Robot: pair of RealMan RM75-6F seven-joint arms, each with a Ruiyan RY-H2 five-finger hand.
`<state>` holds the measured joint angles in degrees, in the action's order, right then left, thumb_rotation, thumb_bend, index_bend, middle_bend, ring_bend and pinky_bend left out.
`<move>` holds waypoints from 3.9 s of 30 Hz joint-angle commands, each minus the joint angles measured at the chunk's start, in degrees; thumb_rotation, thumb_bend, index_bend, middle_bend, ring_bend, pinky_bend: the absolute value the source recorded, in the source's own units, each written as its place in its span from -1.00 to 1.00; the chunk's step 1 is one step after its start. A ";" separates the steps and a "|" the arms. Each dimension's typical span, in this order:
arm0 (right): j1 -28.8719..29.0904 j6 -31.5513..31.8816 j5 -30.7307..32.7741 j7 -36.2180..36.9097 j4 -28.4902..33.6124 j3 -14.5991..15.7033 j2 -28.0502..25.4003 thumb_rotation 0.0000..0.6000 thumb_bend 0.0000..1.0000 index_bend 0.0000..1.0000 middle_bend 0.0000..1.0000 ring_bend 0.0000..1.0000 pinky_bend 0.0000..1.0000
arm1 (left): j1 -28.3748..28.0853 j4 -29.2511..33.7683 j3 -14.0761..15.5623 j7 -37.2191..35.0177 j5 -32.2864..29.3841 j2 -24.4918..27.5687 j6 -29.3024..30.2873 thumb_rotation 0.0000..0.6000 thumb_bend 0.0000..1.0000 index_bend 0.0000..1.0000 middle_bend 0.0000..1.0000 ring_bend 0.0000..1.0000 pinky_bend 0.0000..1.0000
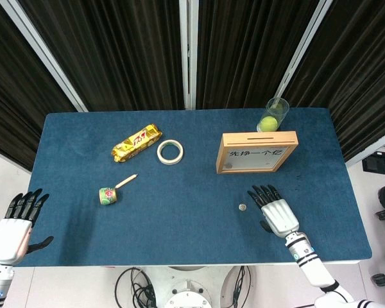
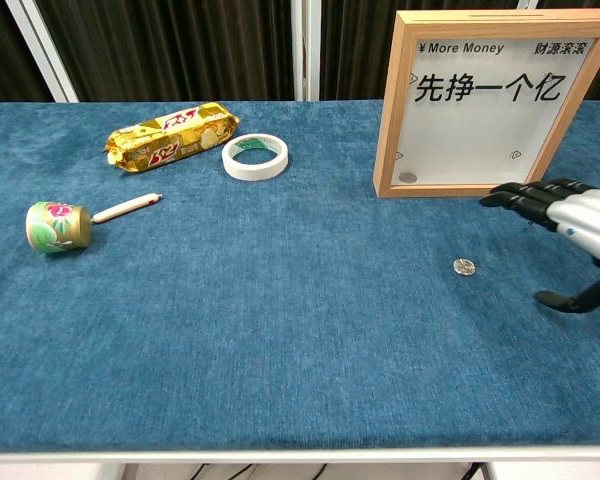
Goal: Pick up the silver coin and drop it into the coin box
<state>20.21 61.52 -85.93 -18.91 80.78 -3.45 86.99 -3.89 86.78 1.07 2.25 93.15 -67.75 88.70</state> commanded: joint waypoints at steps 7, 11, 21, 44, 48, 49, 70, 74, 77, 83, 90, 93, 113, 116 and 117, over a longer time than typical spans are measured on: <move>2.43 -1.84 1.07 0.89 -2.74 -0.05 2.67 1.00 -0.54 -0.53 -1.00 -1.00 -1.00 | 0.02 0.48 -0.06 0.05 -0.13 0.48 0.01 1.00 -0.80 -0.84 -1.00 -1.00 -1.00; 3.06 -1.89 1.40 1.09 -3.89 -0.05 3.67 1.00 -0.54 -0.48 -1.00 -1.00 -1.00 | 0.08 0.35 -0.07 -0.20 -0.31 0.54 -0.04 1.00 -0.80 -0.84 -1.00 -1.00 -1.00; 4.28 -1.48 2.14 1.05 -5.12 -0.21 5.19 1.00 -0.43 -0.41 -1.00 -1.00 -1.00 | -0.20 -0.14 -0.23 -0.91 -0.34 0.56 -0.30 1.00 -0.80 -0.84 -1.00 -1.00 -1.00; 5.49 -1.07 3.25 1.18 -7.92 0.79 7.68 1.00 -0.41 -0.21 -1.00 -1.00 -1.00 | -0.21 -1.71 -0.33 -2.62 -0.57 0.20 -0.19 1.00 -0.80 -0.84 -1.00 -1.00 -1.00; 5.69 -1.11 3.42 1.21 -8.23 0.85 7.97 1.00 -0.41 -0.21 -1.00 -1.00 -1.00 | -0.19 -1.88 -0.32 -2.75 -0.69 0.16 -0.26 1.00 -0.80 -0.84 -1.00 -1.00 -1.00; 5.76 -1.13 3.49 1.23 -8.36 0.83 8.07 1.00 -0.41 -0.21 -1.00 -1.00 -1.00 | -0.20 -1.93 -0.33 -2.79 -0.72 0.14 -0.30 1.00 -0.80 -0.84 -1.00 -1.00 -1.00; 5.79 0.46 3.73 0.68 -10.02 1.10 9.52 1.00 -0.36 0.10 -0.99 -1.00 -1.00 | -0.10 -2.39 -0.34 -3.42 -0.87 0.08 -0.14 1.00 -0.80 -0.84 -1.00 -1.00 -1.00; 5.67 0.74 3.74 0.73 -10.32 1.21 9.60 1.00 -0.36 0.18 -0.99 -1.00 -1.00 | -0.14 -2.48 -0.32 -3.46 -0.85 0.02 -0.23 1.00 -0.80 -0.84 -1.00 -1.00 -1.00; 5.61 0.82 3.86 0.83 -10.61 1.23 9.69 1.00 -0.35 0.24 -0.98 -1.00 -1.00 | -0.17 -2.54 -0.33 -3.47 -0.87 -0.01 -0.27 1.00 -0.80 -0.84 -1.00 -1.00 -1.00; 5.57 1.25 3.70 1.03 -10.76 1.25 9.70 1.00 -0.35 0.25 -0.98 -1.00 -1.00 | -0.13 -2.58 -0.30 -3.52 -0.87 -0.02 -0.23 1.00 -0.80 -0.84 -1.00 -1.00 -1.00; 5.43 1.85 3.42 1.13 -10.67 1.35 9.55 1.00 -0.35 0.26 -0.98 -1.00 -1.00 | -0.11 -2.54 -0.26 -3.63 -0.82 -0.01 -0.20 1.00 -0.80 -0.84 -1.00 -1.00 -1.00; 5.42 1.95 3.36 1.20 -10.48 1.37 9.25 1.00 -0.35 0.28 -0.97 -1.00 -1.00 | -0.14 -2.54 -0.19 -3.63 -0.79 -0.01 -0.33 1.00 -0.80 -0.84 -1.00 -1.00 -1.00; 5.54 1.28 3.76 0.96 -9.40 1.59 8.17 1.00 -0.35 0.20 -0.96 -1.00 -1.00 | -0.25 -2.11 -0.06 -3.52 -0.56 0.21 -0.45 1.00 -0.80 -0.84 -1.00 -1.00 -1.00; 5.57 1.25 3.74 0.93 -9.27 1.62 8.04 1.00 -0.35 0.18 -0.96 -1.00 -1.00 | -0.26 -2.14 -0.07 -3.58 -0.50 0.21 -0.40 1.00 -0.80 -0.84 -1.00 -1.00 -1.00; 5.58 1.22 3.74 0.93 -9.22 1.64 8.00 1.00 -0.36 0.16 -0.96 -1.00 -1.00 | -0.26 -2.13 -0.06 -3.63 -0.48 0.22 -0.38 1.00 -0.80 -0.84 -1.00 -1.00 -1.00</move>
<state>25.79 62.74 -82.20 -17.98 71.57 -1.81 94.98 -4.16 84.65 1.01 -1.38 92.68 -67.53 88.32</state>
